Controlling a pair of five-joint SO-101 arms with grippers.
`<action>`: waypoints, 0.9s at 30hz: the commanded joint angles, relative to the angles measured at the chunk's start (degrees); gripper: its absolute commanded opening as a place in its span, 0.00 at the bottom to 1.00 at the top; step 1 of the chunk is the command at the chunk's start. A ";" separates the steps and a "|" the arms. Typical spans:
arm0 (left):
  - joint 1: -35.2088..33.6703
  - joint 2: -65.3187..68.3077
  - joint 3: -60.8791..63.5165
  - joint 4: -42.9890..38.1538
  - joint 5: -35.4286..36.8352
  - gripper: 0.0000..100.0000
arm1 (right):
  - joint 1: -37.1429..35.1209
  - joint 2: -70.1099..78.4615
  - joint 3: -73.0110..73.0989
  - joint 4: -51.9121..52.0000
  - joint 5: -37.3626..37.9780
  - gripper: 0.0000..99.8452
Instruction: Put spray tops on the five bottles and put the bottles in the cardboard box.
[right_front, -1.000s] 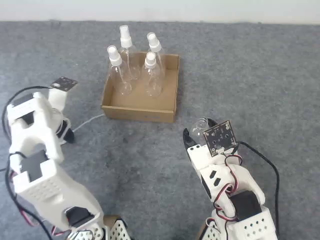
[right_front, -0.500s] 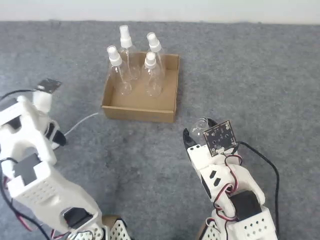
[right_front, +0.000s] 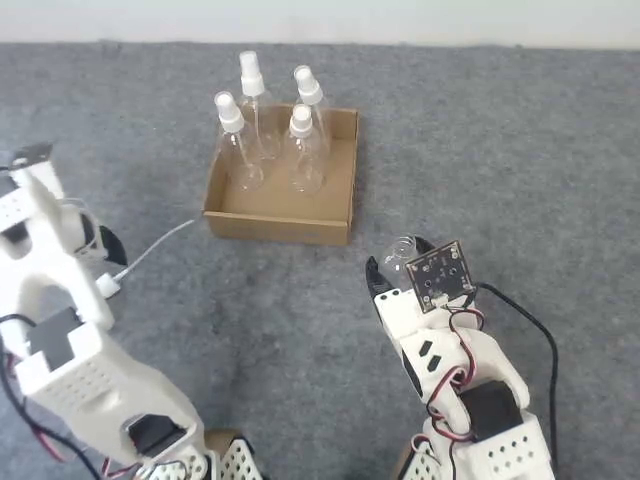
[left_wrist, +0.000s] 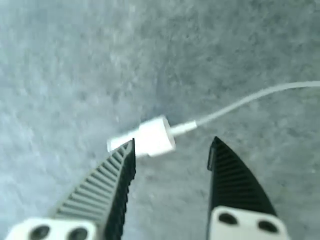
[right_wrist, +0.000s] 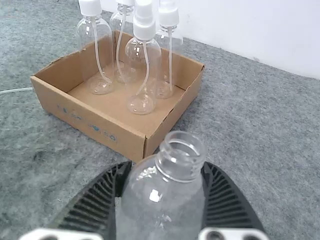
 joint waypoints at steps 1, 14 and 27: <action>0.09 -5.19 -4.53 8.62 13.01 0.22 | 0.92 -1.45 -0.53 -1.63 0.00 0.09; 0.00 -4.48 -1.63 1.23 38.42 0.22 | 0.92 -1.45 -0.53 -1.54 0.00 0.09; 1.67 -4.48 4.70 -9.67 46.68 0.22 | 0.92 -1.54 0.53 -2.59 0.00 0.09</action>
